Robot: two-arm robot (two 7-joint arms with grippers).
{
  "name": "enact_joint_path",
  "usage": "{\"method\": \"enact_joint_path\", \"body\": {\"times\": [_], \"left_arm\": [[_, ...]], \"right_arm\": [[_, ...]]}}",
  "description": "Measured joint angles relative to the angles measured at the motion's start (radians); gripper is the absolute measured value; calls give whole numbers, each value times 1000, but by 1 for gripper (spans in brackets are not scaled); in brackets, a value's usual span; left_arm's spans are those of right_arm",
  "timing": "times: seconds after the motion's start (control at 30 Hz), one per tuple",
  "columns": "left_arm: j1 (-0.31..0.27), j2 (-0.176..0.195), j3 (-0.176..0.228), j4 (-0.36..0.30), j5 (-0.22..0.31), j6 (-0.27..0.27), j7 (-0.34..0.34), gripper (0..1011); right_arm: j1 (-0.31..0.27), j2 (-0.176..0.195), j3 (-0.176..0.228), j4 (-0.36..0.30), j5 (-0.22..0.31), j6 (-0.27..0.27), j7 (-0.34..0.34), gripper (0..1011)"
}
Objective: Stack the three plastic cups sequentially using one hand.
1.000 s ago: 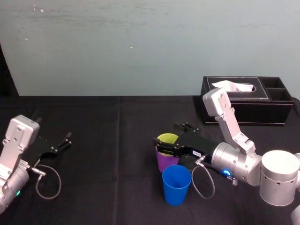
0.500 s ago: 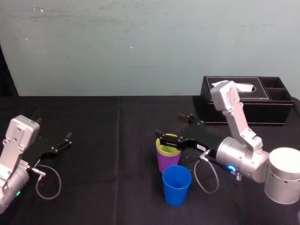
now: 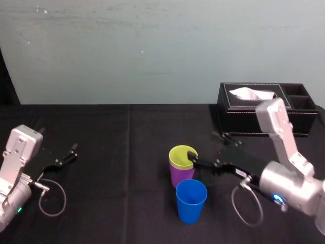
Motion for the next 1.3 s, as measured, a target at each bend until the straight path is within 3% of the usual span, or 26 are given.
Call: {"method": "enact_joint_path", "body": {"times": [0.33, 0.6, 0.77, 0.93, 1.3], "left_arm": [[0, 0, 0, 0, 0, 0, 0, 1000], [0, 0, 0, 0, 0, 0, 0, 1000], [0, 0, 0, 0, 0, 0, 0, 1000], [0, 0, 0, 0, 0, 0, 0, 1000], [0, 0, 0, 0, 0, 0, 0, 1000]], "right_arm": [[-205, 98, 87, -112, 69, -48, 0, 1004], [-312, 152, 116, -144, 88, -89, 12, 1004], [-336, 177, 100, -144, 63, -119, 40, 1004], [-339, 179, 71, -114, 20, -164, 59, 1004], [-289, 112, 17, -3, -52, -228, 71, 1004]]}}
